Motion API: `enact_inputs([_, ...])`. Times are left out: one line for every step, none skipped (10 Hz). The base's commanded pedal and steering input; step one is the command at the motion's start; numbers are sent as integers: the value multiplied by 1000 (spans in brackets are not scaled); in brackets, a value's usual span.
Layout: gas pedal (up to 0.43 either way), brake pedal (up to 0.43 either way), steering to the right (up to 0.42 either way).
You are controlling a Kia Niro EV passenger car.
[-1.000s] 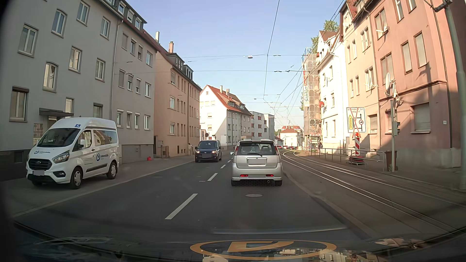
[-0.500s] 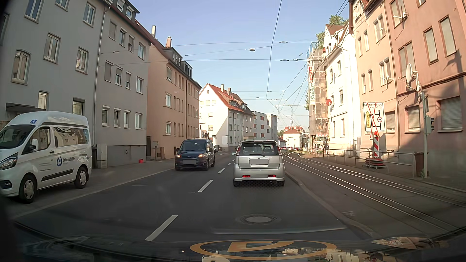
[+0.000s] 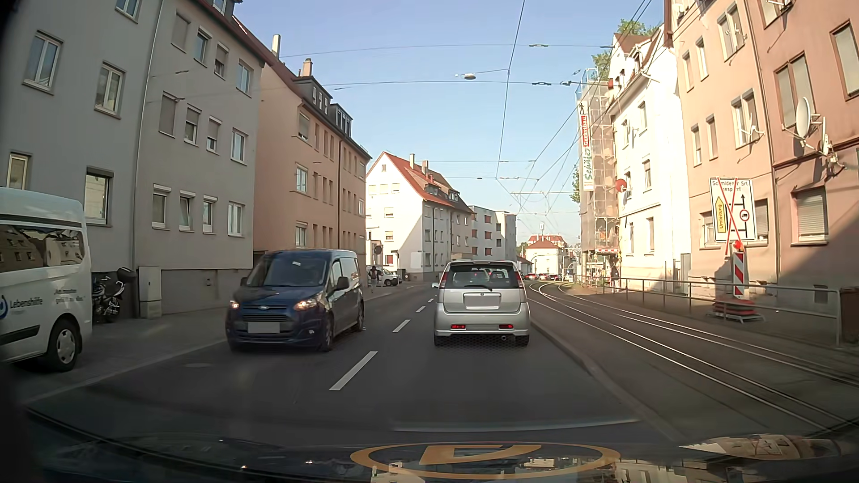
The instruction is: Follow the waypoints while adhering to traffic rules and regulations
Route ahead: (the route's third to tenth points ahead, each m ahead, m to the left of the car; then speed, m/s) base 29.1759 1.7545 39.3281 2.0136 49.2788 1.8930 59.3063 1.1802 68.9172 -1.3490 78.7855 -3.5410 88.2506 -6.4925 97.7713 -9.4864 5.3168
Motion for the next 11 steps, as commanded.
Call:
enact_inputs([59, 0, -12])
enact_inputs([59, 0, -12])
enact_inputs([59, 0, -12])
enact_inputs([47, 0, -10])
enact_inputs([67, 0, -9])
enact_inputs([67, 0, -7])
enact_inputs([79, 0, -6])
enact_inputs([87, 0, -5])
enact_inputs([87, 0, -4])
enact_inputs([87, 0, -4])
enact_inputs([87, 0, -2])
